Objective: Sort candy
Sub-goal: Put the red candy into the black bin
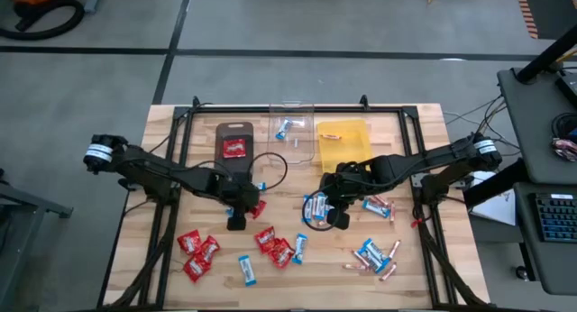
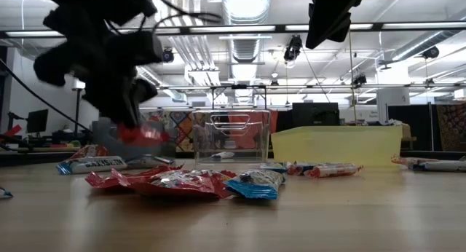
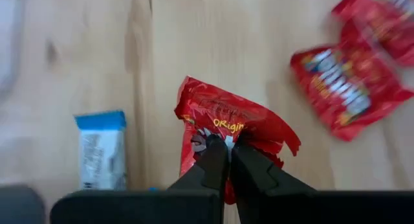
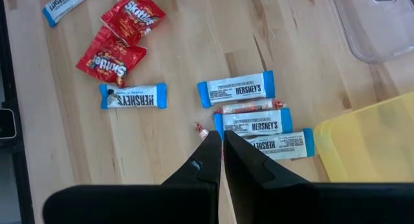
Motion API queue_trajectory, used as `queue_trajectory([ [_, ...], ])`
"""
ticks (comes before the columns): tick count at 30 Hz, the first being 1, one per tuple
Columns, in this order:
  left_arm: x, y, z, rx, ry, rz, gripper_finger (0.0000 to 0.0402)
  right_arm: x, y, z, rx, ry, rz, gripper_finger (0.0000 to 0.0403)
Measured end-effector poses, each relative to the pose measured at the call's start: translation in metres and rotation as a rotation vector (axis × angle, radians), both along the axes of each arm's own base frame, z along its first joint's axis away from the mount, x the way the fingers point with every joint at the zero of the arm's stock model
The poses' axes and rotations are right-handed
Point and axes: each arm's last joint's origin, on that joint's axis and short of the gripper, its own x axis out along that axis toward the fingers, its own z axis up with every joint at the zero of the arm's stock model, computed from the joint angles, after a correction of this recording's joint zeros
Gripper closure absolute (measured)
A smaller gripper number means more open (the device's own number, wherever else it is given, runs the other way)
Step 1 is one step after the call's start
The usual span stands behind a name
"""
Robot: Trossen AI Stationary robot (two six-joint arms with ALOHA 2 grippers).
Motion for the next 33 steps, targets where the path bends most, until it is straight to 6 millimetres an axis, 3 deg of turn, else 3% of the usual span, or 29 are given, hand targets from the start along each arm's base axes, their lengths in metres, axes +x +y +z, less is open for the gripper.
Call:
queue_trajectory([
  [7, -0.024, 0.008, 0.045, 0.016, -0.173, -0.002, 0.0402, 0.0, 0.0, 0.0, 0.001, 0.0, 0.0, 0.039],
  [14, -0.057, 0.034, 0.073, 0.158, -0.246, 0.142, 0.0401, 0.0, 0.001, 0.0, 0.002, -0.001, 0.0, 0.039],
  [21, -0.077, 0.075, 0.074, 0.285, -0.143, 0.301, 0.0401, 0.001, 0.001, 0.001, 0.005, -0.016, 0.0, 0.039],
  [28, -0.08, 0.12, 0.065, 0.309, -0.056, 0.341, 0.0401, 0.001, 0.001, 0.001, 0.004, -0.015, 0.0, 0.039],
  [33, -0.081, 0.151, 0.052, 0.285, 0.009, 0.464, 0.0401, 0.001, 0.001, -0.001, 0.003, -0.011, 0.001, 0.039],
])
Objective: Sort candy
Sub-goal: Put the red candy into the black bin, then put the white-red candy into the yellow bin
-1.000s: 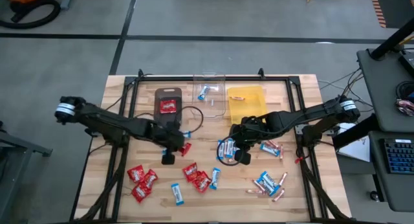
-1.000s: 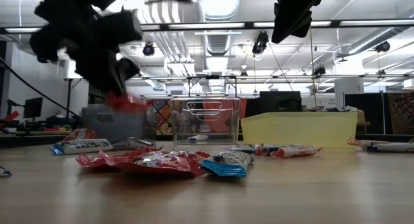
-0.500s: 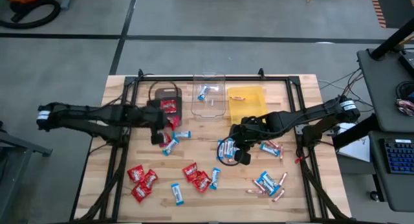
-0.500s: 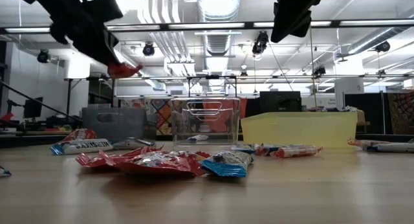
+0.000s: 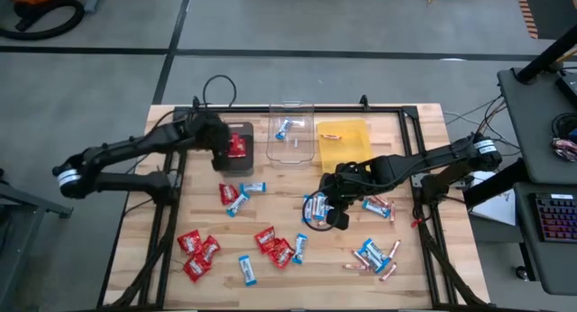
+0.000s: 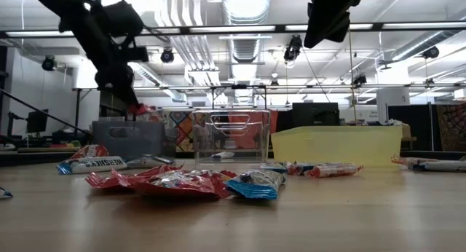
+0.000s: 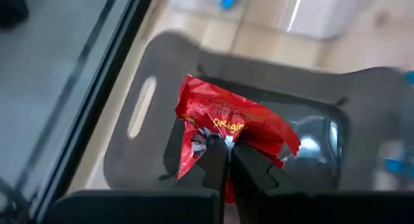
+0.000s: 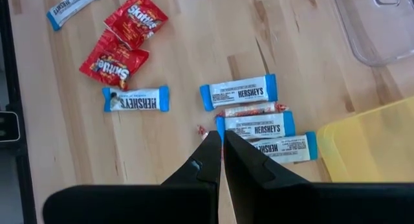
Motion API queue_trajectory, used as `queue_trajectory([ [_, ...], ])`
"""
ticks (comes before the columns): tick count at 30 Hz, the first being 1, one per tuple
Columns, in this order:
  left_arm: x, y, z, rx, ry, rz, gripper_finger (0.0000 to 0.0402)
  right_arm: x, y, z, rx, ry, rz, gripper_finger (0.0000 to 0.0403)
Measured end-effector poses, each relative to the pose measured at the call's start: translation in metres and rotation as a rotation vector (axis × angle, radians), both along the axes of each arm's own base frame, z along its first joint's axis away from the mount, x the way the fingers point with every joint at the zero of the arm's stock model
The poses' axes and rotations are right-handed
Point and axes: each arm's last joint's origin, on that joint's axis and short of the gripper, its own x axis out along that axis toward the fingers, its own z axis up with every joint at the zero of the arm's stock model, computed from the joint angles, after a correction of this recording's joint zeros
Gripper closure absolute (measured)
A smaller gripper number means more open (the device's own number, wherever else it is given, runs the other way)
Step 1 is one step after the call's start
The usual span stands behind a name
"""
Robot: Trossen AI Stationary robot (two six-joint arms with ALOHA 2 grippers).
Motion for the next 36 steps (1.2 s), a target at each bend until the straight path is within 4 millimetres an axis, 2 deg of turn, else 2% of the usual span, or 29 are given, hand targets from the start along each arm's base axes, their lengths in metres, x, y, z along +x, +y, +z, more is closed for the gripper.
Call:
queue_trajectory([
  [9, 0.02, 0.019, -0.029, -0.072, 0.049, 0.032, 0.0401, -0.001, 0.0, -0.005, -0.004, 0.015, 0.002, 0.039],
  [15, 0.031, 0.027, -0.037, -0.052, 0.02, 0.031, 0.0401, -0.002, 0.0, -0.007, -0.006, 0.02, 0.003, 0.039],
  [21, 0.034, 0.03, -0.045, -0.045, 0.055, 0.04, 0.0394, -0.002, 0.0, -0.007, -0.006, 0.021, 0.003, 0.039],
  [30, 0.033, 0.029, -0.039, -0.028, 0.033, 0.045, 0.0306, -0.002, 0.0, -0.007, -0.004, 0.021, 0.001, 0.039],
  [36, 0.028, 0.023, -0.019, -0.077, -0.017, 0.088, 0.0274, -0.002, 0.0, -0.007, 0.027, 0.028, -0.051, 0.039],
])
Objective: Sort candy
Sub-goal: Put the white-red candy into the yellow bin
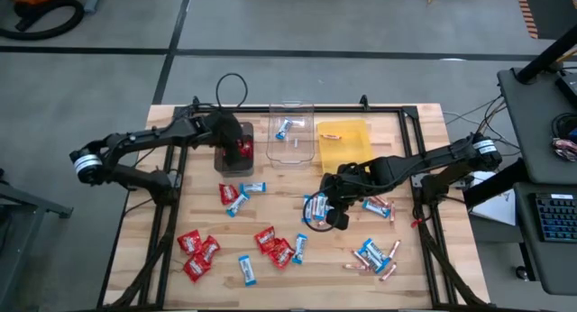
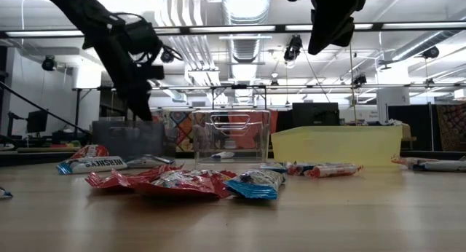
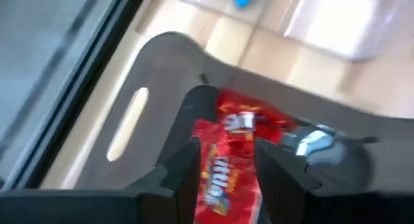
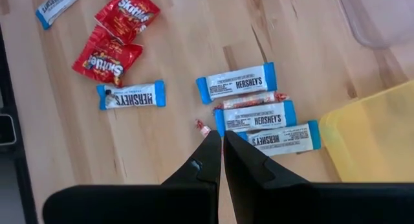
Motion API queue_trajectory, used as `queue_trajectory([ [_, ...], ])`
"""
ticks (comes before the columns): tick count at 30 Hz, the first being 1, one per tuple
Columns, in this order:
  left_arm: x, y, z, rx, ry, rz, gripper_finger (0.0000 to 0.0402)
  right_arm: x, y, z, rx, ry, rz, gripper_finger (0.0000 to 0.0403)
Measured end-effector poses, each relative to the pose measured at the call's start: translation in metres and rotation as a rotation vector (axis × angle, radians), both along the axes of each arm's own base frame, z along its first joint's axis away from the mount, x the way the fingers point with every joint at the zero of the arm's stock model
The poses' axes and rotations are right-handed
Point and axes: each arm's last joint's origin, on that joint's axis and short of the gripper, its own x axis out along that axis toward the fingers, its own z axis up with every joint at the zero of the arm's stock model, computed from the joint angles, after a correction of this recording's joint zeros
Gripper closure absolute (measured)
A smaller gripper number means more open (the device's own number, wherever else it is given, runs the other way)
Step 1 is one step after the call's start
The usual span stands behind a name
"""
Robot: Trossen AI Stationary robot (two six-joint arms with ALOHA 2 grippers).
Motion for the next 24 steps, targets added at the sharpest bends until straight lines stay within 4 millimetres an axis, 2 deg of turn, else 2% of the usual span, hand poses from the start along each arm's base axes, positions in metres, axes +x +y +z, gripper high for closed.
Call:
queue_trajectory([
  [4, 0.0, -0.012, 0.02, -0.08, -0.114, -0.038, 0.0279, -0.001, 0.003, 0.0, 0.021, 0.011, -0.029, 0.039],
  [8, 0.002, -0.032, 0.037, -0.129, -0.251, -0.132, 0.029, -0.004, 0.012, -0.002, 0.037, 0.02, -0.034, 0.039],
  [17, 0.012, -0.093, 0.065, -0.142, -0.452, -0.366, 0.0312, -0.017, 0.033, -0.023, 0.093, 0.112, -0.113, 0.039],
  [24, 0.019, -0.138, 0.075, -0.091, -0.543, -0.478, 0.0316, -0.031, 0.044, -0.043, 0.187, 0.239, -0.202, 0.039],
])
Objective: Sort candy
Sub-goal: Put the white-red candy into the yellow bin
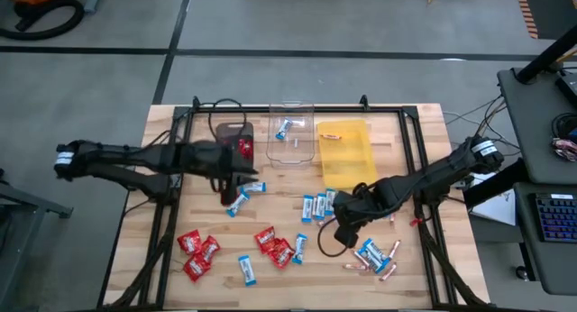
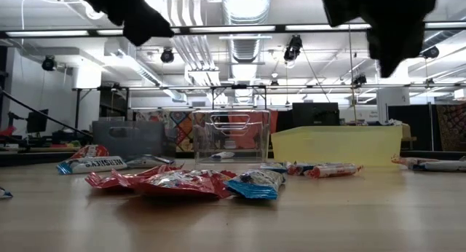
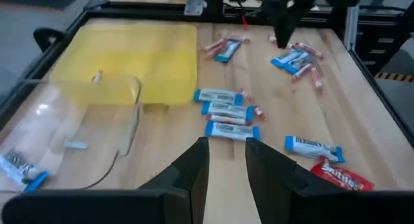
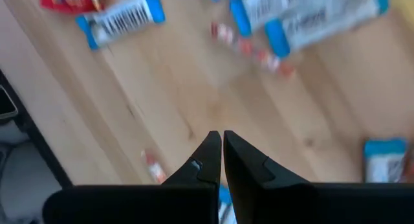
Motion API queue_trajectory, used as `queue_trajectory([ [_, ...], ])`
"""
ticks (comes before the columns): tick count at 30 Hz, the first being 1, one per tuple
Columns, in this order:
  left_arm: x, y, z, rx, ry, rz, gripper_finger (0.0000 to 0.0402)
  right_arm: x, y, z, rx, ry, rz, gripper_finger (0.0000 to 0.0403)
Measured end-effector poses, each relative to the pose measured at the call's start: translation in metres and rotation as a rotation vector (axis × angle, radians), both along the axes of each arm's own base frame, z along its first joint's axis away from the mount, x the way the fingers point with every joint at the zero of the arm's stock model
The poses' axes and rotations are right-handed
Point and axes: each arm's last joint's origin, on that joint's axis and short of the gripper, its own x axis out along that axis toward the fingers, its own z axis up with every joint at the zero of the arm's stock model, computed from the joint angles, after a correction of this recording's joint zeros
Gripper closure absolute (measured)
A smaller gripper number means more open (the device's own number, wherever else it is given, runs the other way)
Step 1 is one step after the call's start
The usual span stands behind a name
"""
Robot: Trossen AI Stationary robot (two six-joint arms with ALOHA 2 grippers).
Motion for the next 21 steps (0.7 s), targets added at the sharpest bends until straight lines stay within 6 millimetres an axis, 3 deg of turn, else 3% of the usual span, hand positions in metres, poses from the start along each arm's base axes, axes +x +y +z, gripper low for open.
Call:
queue_trajectory([
  [10, -0.002, -0.043, -0.004, 0.047, 0.002, -0.054, 0.0316, -0.032, -0.003, -0.04, 0.092, 0.275, -0.188, 0.039],
  [21, -0.004, -0.05, -0.003, 0.054, 0.0, -0.085, 0.0316, -0.088, -0.025, -0.047, -0.027, 0.555, -0.46, 0.039],
])
